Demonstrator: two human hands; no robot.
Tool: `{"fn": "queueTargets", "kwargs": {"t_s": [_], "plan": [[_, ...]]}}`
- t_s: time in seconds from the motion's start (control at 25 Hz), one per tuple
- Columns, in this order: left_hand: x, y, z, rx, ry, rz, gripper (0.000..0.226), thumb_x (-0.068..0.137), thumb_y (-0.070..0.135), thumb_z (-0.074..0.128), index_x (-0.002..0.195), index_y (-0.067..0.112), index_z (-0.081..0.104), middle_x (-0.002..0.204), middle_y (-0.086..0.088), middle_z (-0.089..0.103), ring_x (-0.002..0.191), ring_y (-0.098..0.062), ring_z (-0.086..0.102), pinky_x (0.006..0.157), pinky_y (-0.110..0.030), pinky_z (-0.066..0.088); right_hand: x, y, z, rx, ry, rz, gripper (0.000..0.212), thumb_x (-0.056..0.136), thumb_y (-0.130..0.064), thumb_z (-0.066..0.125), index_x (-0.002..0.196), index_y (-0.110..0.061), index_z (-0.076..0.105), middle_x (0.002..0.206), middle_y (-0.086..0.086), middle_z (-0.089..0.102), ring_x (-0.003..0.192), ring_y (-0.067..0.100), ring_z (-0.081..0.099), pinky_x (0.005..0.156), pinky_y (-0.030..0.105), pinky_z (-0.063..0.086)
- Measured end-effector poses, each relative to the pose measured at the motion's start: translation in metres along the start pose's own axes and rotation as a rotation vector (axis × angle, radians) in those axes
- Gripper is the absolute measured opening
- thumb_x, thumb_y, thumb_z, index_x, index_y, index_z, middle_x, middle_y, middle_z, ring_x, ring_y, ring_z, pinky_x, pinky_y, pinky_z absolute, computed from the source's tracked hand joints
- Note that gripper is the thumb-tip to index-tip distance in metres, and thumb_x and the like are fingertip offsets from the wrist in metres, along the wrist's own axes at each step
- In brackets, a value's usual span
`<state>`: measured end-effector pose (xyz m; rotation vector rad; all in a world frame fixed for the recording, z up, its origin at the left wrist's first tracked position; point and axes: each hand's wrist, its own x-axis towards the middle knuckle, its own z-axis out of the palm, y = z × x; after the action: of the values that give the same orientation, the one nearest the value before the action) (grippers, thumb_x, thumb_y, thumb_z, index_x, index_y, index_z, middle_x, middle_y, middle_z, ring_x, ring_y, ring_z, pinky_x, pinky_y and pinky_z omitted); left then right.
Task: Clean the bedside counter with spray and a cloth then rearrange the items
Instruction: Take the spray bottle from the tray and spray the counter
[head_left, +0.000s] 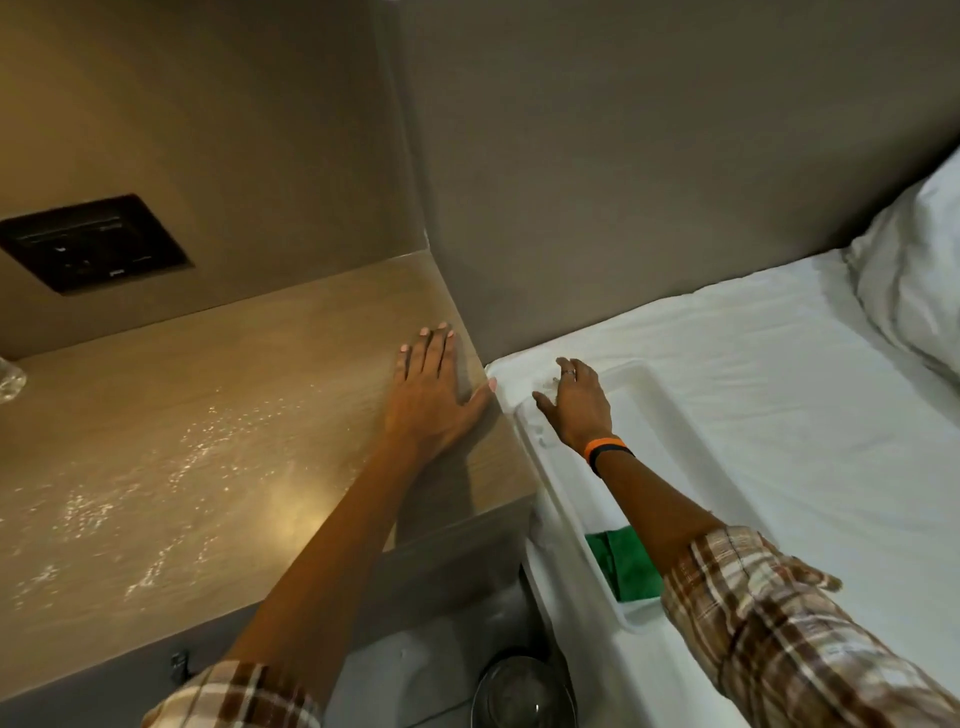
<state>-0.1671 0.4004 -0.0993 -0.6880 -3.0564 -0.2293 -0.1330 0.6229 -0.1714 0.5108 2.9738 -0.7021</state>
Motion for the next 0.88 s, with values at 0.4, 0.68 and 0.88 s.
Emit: {"fn": "queueTargets", "kwargs": {"t_s": [0.4, 0.68, 0.88], "plan": [[0.004, -0.006, 0.007, 0.0, 0.004, 0.016, 0.09, 0.094, 0.072, 0.016, 0.16, 0.012, 0.007, 0.169, -0.006, 0.004, 0.156, -0.022, -0.002, 0.127, -0.045, 0.0, -0.001, 0.003, 0.014, 0.385, 0.236, 0.094, 0.034, 0.11, -0.028, 0.038, 0.121, -0.006, 0.062, 0.097, 0.018, 0.074, 0.094, 0.036, 0.069, 0.083, 0.042, 0.055], [-0.018, -0.024, -0.023, -0.059, -0.133, 0.01, 0.091, 0.096, 0.071, 0.019, 0.159, 0.01, -0.001, 0.169, -0.009, -0.004, 0.155, -0.024, -0.01, 0.126, -0.045, -0.006, -0.048, -0.084, -0.131, 0.705, 0.645, -0.11, 0.035, 0.1, -0.029, 0.062, 0.067, -0.025, 0.051, 0.067, -0.006, 0.053, 0.062, -0.005, 0.052, 0.06, 0.013, 0.036], [-0.077, -0.108, -0.06, -0.017, -0.101, -0.068, 0.099, 0.088, 0.079, 0.005, 0.159, 0.011, -0.005, 0.168, -0.01, -0.009, 0.154, -0.024, -0.015, 0.126, -0.047, -0.003, -0.094, -0.186, -0.168, 0.553, 0.62, -0.247, 0.043, 0.102, -0.048, 0.05, 0.076, -0.016, 0.062, 0.09, -0.001, 0.058, 0.074, 0.009, 0.056, 0.067, 0.014, 0.043]]}}
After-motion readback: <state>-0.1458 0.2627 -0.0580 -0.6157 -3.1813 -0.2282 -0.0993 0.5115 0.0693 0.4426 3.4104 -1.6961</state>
